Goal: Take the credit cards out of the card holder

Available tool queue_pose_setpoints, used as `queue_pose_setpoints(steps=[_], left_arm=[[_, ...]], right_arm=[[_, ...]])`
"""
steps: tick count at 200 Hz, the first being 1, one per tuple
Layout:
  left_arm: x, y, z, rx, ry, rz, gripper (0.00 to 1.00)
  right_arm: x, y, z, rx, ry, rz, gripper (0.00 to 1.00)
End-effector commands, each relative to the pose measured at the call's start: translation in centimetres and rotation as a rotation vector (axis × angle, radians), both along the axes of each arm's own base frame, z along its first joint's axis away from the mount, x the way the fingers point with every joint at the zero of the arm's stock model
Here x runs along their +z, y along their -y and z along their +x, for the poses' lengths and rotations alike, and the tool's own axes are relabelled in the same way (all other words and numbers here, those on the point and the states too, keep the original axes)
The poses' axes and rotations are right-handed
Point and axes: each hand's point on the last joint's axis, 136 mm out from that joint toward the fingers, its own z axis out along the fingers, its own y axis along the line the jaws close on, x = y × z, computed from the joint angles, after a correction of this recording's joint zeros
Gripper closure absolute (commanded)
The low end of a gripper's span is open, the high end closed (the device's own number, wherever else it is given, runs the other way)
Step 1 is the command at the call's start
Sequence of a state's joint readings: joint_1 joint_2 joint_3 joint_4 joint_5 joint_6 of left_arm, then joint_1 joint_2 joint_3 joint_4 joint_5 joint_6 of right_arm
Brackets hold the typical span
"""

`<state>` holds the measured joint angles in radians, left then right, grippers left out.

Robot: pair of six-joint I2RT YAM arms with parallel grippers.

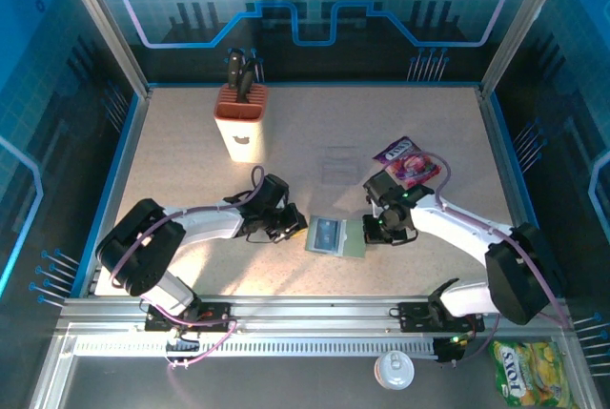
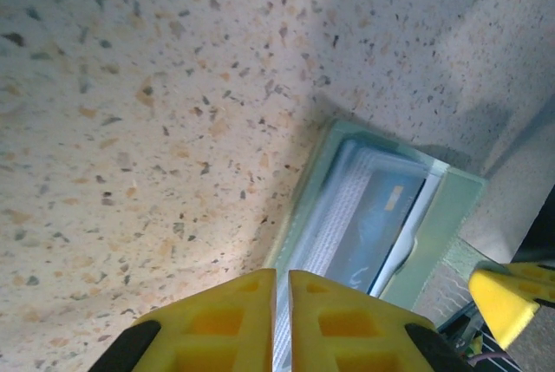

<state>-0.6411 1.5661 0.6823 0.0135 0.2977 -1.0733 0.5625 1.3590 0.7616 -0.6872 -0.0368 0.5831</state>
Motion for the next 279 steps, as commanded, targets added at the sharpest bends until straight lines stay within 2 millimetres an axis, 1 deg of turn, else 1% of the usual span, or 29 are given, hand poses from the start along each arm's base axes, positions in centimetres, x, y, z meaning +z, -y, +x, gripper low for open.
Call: queue_pose_setpoints(steps=[1,52,100,147,181,199,201,205,237,255,279], left_arm=[[0.1,0.6,-0.4,-0.029,-0.003,-0.023,0.87],[-1.0,0.1,-0.9,-0.027,-0.025,-0.001,0.88],[-1.4,-0.8,-1.1,-0.008,-0.038,0.018,0.89],[-1.3,-2.0,-1.3,0.001,-0.035,0.037,0.91],[-1.6,-3.1,-1.6,0.02,-0.042,0.058,0.91],[-1.9,-3.5,-1.9,0.026,-0.047,0.065,0.92],[-1.9,-3.6,-1.9,0.026,-0.047,0.064,0.91],[-1.9,-3.6,-1.9,0.026,-0.048,0.065,0.92],[-2.0,-4.0,-2.1,0.034,-0.049,0.071,0.92],[-2.2,-4.1,-2.2,0.036,-0.055,0.075,0.92],[-2.9,-4.5,-2.4,0.041,-0.075,0.093,0.92]], right_arm=[[-0.4,-1.3,0.5,-0.001,-0.006,0.053,1.0],[-1.1,-3.0,0.8,0.024,-0.022,0.075,1.0],[-1.8,-5.0,0.5,0.046,-0.04,0.113,1.0],[-1.1,-7.2,1.0,0.069,-0.027,0.173,1.0],[-1.0,-8.0,1.7,0.088,-0.021,0.168,1.0],[-1.1,-7.6,1.9,0.094,-0.019,0.136,1.0],[-0.5,-7.9,2.5,0.095,-0.001,0.143,1.0],[-0.3,-8.0,2.7,0.097,0.008,0.138,1.0],[0.4,-7.2,3.5,0.1,0.032,0.093,1.0],[0.9,-6.3,3.6,0.091,0.043,0.08,1.0],[0.9,-4.5,3.2,0.057,0.044,0.061,1.0]])
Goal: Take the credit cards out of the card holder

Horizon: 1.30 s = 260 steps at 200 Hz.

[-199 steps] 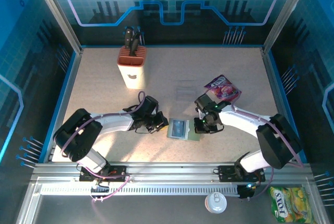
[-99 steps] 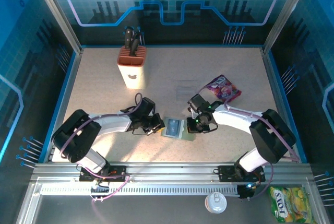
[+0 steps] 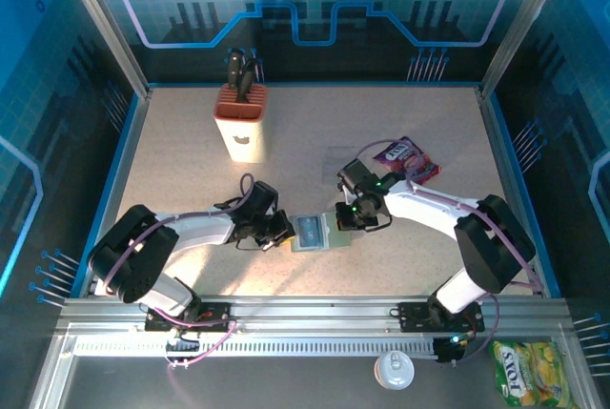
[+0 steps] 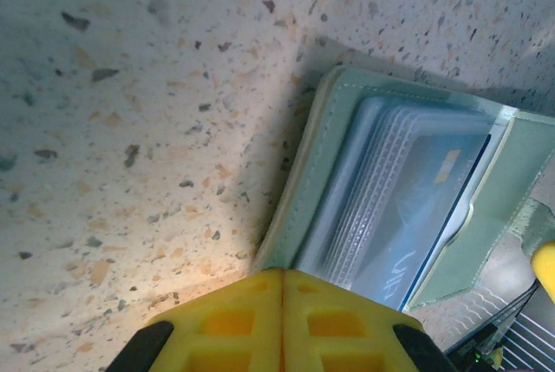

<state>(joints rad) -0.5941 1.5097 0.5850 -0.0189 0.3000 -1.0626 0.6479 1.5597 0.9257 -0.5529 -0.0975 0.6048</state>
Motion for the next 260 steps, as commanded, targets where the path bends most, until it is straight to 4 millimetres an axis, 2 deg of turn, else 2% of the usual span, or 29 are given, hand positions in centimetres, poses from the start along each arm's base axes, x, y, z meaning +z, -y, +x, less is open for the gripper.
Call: queue_pose_setpoints(steps=[1,11,18,59,131,188,226,260], left_arm=[[-1.1,-1.3,-0.7,0.002,-0.022,0.051,0.92],[-1.3,-1.4,-0.8,0.005,-0.029,0.053,0.92],[-1.4,-1.5,-0.8,0.006,-0.032,0.054,0.92],[-1.5,-1.7,-1.0,0.014,-0.037,0.058,0.92],[-1.7,-1.7,-1.0,0.014,-0.044,0.059,0.92],[-1.4,-1.1,-0.6,0.011,-0.026,0.03,0.92],[-0.8,-0.8,-0.3,0.013,-0.01,0.011,0.92],[0.6,-0.6,0.1,0.01,0.023,-0.001,0.92]], right_arm=[[0.4,2.4,-0.5,-0.024,0.003,-0.045,1.0],[0.6,3.0,-0.4,-0.041,0.008,-0.045,1.0],[-0.3,4.1,-1.2,-0.053,-0.013,-0.066,1.0],[-1.8,6.8,-1.8,-0.095,-0.039,-0.113,1.0],[-4.0,9.2,-2.5,-0.108,-0.079,-0.239,1.0],[-4.2,9.9,-2.2,-0.102,-0.071,-0.29,1.0],[-3.5,9.7,-2.1,-0.1,-0.068,-0.278,0.71],[-2.1,9.8,-1.8,-0.102,-0.046,-0.278,0.64]])
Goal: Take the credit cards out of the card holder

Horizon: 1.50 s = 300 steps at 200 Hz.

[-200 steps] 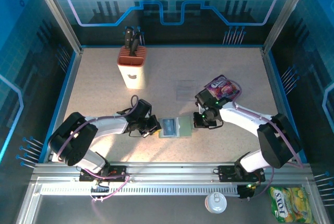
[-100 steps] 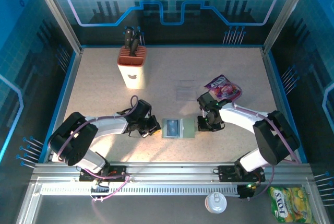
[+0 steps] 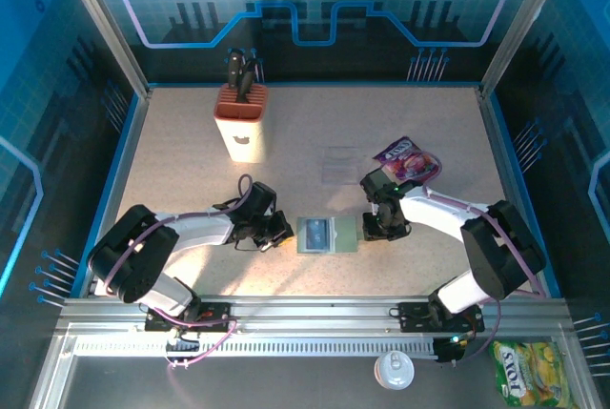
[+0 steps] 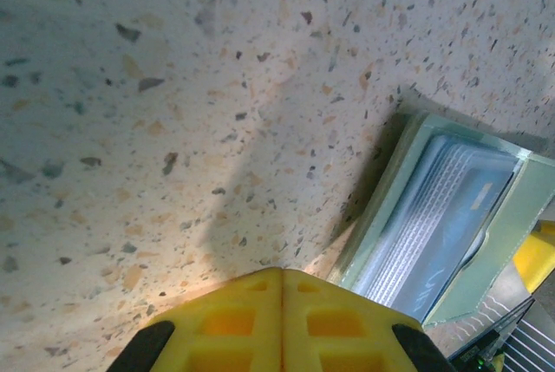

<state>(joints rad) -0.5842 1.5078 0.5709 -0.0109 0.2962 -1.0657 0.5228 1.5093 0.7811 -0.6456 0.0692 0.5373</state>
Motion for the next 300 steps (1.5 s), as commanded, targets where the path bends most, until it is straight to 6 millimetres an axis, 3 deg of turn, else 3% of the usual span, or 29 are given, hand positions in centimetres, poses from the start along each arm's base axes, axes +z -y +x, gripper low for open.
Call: queue_pose_setpoints(steps=[1,58,73,110,166,201,211,300], left_arm=[[1.0,-0.2,0.1,-0.005,0.026,-0.004,0.92],[3.0,0.5,0.8,-0.017,0.066,-0.035,0.91],[3.2,0.9,1.0,-0.026,0.068,-0.041,0.91],[3.4,2.2,1.1,-0.055,0.073,-0.053,0.91],[3.7,4.2,1.2,-0.093,0.086,-0.071,0.92],[3.4,5.1,1.1,-0.108,0.082,-0.075,0.92],[3.3,5.3,0.9,-0.114,0.078,-0.074,0.92],[1.9,5.0,0.6,-0.127,0.05,-0.015,0.93]], right_arm=[[1.4,0.8,0.0,-0.008,0.005,-0.032,0.64],[4.9,-0.2,0.2,0.008,0.065,0.014,0.61],[6.5,-1.5,0.9,0.017,0.1,0.055,0.61],[7.9,-5.1,1.0,0.065,0.12,0.156,0.6],[7.1,-11.3,0.3,0.108,0.055,0.379,0.6],[7.5,-13.8,0.5,0.128,0.064,0.534,0.56],[6.5,-13.7,-0.1,0.127,0.038,0.544,0.55],[4.4,-14.4,-0.2,0.105,-0.009,0.648,0.53]])
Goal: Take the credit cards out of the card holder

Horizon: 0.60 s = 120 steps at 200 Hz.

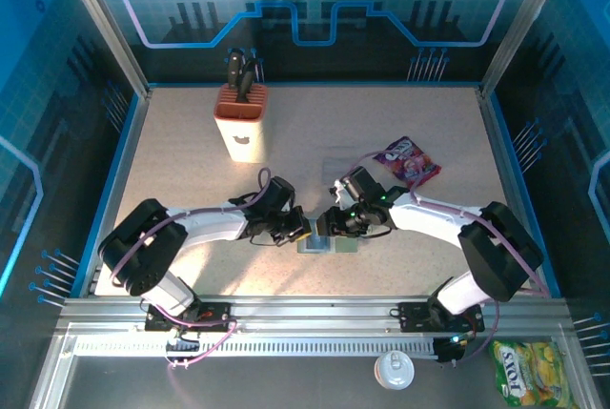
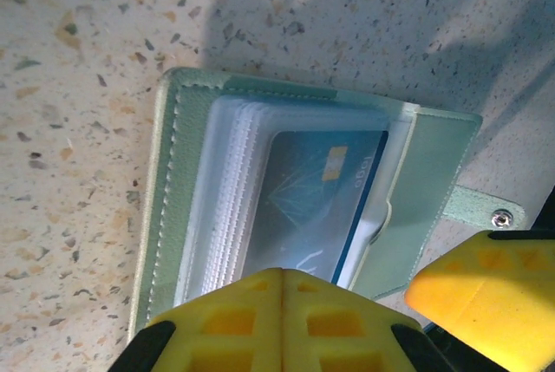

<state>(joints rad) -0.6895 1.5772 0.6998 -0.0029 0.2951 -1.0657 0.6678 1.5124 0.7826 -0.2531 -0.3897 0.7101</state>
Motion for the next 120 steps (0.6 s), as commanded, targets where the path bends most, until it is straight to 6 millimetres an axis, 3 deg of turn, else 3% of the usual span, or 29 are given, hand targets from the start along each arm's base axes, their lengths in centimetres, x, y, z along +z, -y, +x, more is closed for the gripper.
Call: queue_pose_setpoints(steps=[1,120], left_arm=[[-0.2,0.1,0.0,-0.021,-0.004,0.027,0.93],[-1.3,-0.8,-0.5,-0.018,-0.019,0.073,0.95]], right_arm=[[-0.2,-0.5,0.2,-0.008,-0.02,0.053,0.53],[-1.4,-0.6,0.8,-0.018,-0.052,0.058,0.53]])
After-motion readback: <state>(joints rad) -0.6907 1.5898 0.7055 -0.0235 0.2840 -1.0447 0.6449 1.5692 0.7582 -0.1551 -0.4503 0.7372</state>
